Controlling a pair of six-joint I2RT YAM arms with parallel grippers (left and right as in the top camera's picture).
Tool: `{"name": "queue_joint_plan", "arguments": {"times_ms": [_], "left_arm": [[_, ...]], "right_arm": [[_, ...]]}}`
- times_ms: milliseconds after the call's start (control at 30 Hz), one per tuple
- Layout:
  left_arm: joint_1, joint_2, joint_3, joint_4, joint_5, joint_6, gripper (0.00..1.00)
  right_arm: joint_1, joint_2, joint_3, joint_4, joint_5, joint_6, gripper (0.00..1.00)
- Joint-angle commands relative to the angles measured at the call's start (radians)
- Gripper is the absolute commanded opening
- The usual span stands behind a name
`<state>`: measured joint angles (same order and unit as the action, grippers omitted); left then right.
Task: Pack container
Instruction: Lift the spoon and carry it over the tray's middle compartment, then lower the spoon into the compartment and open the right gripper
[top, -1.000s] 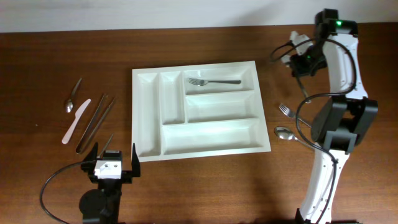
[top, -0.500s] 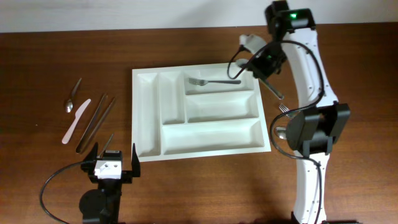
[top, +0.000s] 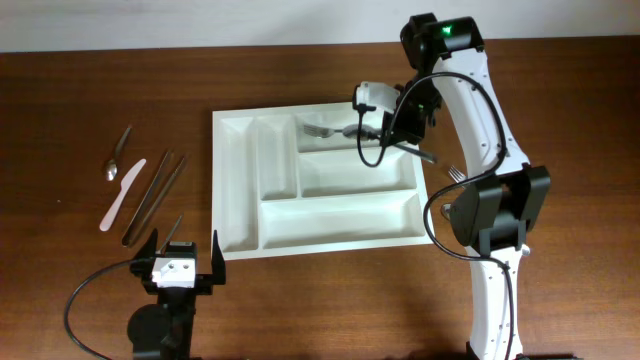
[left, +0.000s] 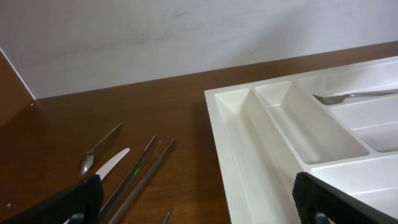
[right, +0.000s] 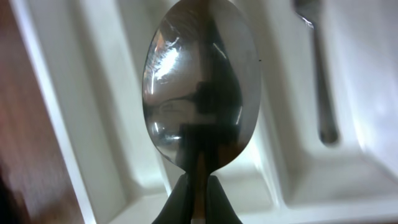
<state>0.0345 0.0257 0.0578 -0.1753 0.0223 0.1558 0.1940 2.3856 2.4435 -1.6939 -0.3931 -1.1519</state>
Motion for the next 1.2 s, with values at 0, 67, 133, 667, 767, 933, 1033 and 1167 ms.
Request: {"name": "queue_joint_plan", "arguments": {"times_ms": [0,67,133,667,767,933,1033,1167], "left_arm": [[-0.004,-0.008,-0.008,0.003,0.004,-0.012,0.99],[-0.004,-0.008,-0.008,0.003,0.004,-0.012,0.99],[-0.004,-0.008,-0.008,0.003,0.004,-0.012,0.99],[-0.004,-0.008,-0.008,0.003,0.004,-0.012,0.99],[-0.004,-0.008,-0.008,0.003,0.004,-0.012,0.99],[-0.004,-0.008,-0.008,0.003,0.004,-0.012,0.99],[-0.004,-0.008,-0.008,0.003,0.004,-0.012,0.99],[-0.004,-0.008,-0.008,0.003,0.004,-0.012,0.99]], "right_arm": [[0.002,-0.027,-0.049,-0.003,-0.138,-0.167,0.04],[0.003,-0.023,-0.09,0.007,-0.177,-0.222,0.04],[0.009,-0.023,-0.134,0.019,-0.208,-0.275,0.04],[0.126,-0.023,-0.253,0.201,-0.205,-0.292,0.04],[0.129,-0.023,-0.253,0.229,-0.158,-0.291,0.04],[0.11,-0.023,-0.253,0.246,-0.106,-0.291,0.04],[0.094,-0.022,-0.253,0.248,-0.109,-0.291,0.04],[0.087,-0.021,-0.264,0.259,-0.116,-0.288,0.04]]}}
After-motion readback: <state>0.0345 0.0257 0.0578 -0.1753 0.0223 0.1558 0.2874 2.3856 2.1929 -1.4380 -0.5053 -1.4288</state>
